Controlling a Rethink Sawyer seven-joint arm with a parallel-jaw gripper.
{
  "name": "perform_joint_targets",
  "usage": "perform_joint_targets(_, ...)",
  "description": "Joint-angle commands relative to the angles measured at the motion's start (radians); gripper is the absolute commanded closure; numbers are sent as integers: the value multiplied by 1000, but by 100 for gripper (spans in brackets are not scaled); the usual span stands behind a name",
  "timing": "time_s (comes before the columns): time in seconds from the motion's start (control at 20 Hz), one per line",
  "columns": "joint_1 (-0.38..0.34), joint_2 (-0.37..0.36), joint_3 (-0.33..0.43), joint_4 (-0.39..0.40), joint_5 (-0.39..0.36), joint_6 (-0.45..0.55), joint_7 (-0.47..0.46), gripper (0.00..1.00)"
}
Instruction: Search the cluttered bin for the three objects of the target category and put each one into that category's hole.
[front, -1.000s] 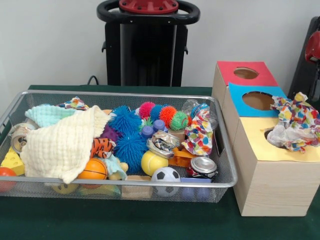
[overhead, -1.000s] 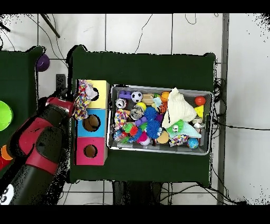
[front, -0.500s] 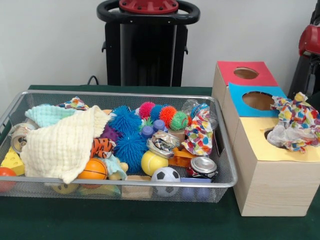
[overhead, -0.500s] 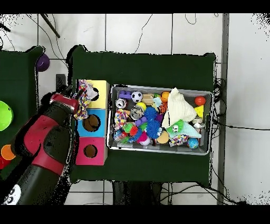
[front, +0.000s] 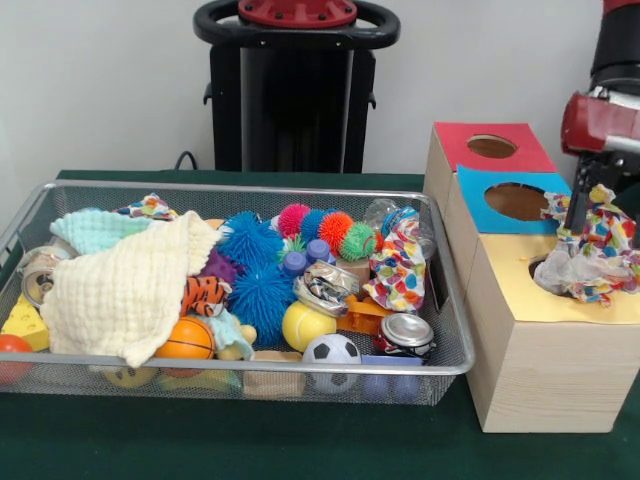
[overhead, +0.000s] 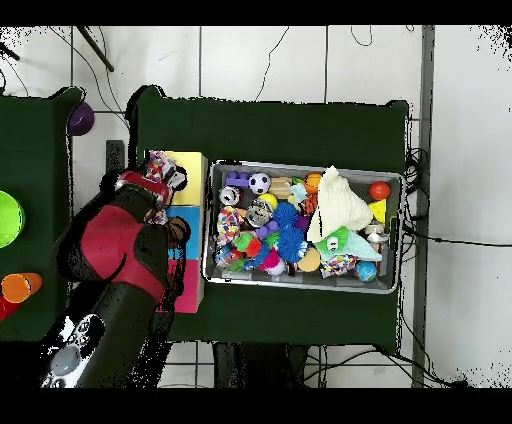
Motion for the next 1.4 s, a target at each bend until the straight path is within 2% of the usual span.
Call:
perform_joint_targets(0.05,-127,-46,309,97,-64,95,-12,0)
perform_joint_targets(0.35,-181,-65,372,85,-83,206,-35,0)
perform_joint_targets(1.1,-200,-69,394,59,-131,272,-15,0)
perform_joint_targets(1.15,-191,-66,382,57,-129,263,8,100)
perform_joint_targets(1.25,-172,-57,356,49,-134,243,20,100)
perform_joint_targets(1.3,-180,-57,368,44,-142,262,0,100)
perform_joint_targets(1.4,-157,-48,338,36,-136,271,24,100)
